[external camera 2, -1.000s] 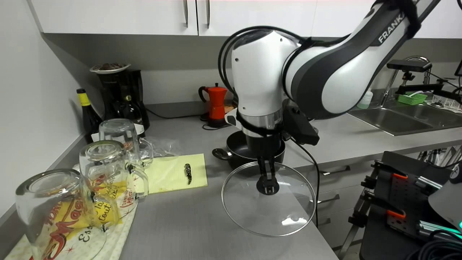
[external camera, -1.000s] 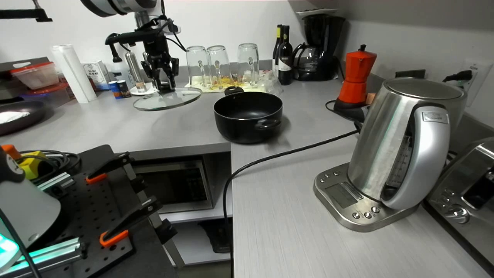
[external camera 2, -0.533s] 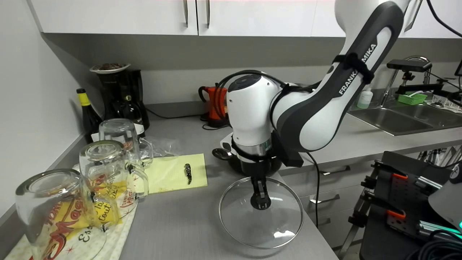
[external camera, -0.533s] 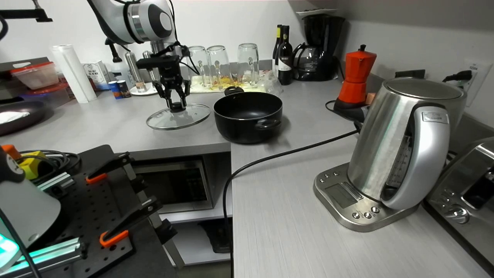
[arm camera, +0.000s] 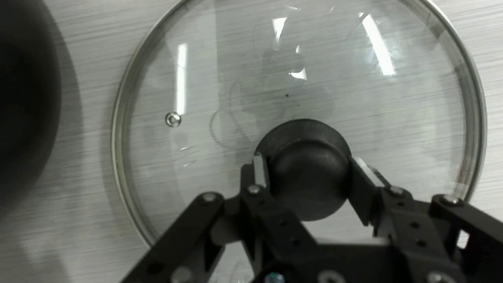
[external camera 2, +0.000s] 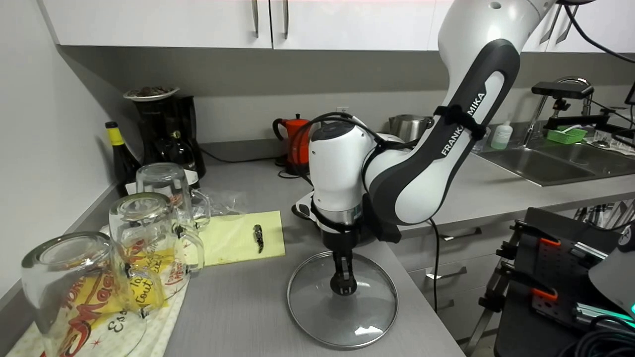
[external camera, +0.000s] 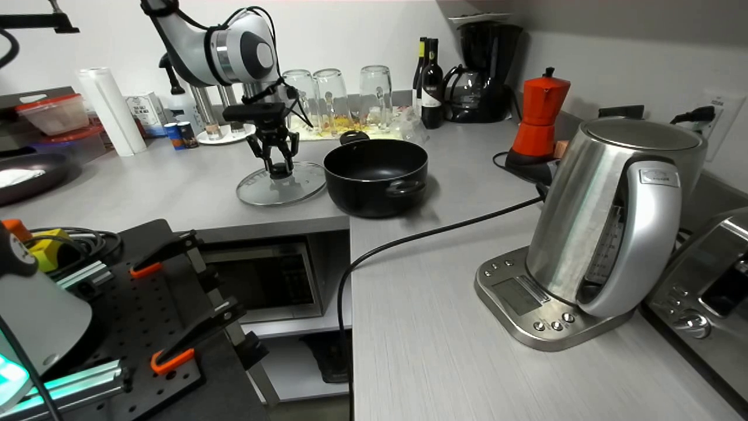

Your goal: Remove the lid from the pot and put it on the table

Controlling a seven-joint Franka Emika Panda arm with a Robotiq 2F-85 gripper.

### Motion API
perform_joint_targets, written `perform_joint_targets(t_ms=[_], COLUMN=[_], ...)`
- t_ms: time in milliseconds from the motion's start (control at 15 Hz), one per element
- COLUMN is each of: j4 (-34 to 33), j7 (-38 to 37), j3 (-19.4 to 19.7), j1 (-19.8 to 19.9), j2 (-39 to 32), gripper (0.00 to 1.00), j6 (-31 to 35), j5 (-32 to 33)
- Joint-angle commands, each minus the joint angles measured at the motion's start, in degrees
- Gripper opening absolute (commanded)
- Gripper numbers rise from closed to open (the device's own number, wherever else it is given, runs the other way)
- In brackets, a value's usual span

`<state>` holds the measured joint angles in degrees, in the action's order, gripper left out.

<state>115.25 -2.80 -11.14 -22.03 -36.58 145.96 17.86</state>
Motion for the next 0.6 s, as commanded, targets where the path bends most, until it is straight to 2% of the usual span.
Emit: perform_joint_targets(t_ms=[0,200,267,333,400,533], j4=[-1.5,-1.9,-2.0,-2.0,-1.9,-1.6], j7=[1.4,2.0,2.0,2.0,1.9,1.9], j3=[1.1,1.1,1.1,1.1,1.1,0.9], j1=[-0.6,-0.5,-0.5,-0.5,-0.6,-0.6], j2=[-0.7,-0.9,-0.9,-0.9,-0.7,-0.1], gripper=[0.26,0.26,0.36,0.76,0.77,0.89], j6=[1.0,0.7,0.6,0.6,0.7,0.8], j5=[0.1,-0.1,-0.1,-0.1,0.0,0.0])
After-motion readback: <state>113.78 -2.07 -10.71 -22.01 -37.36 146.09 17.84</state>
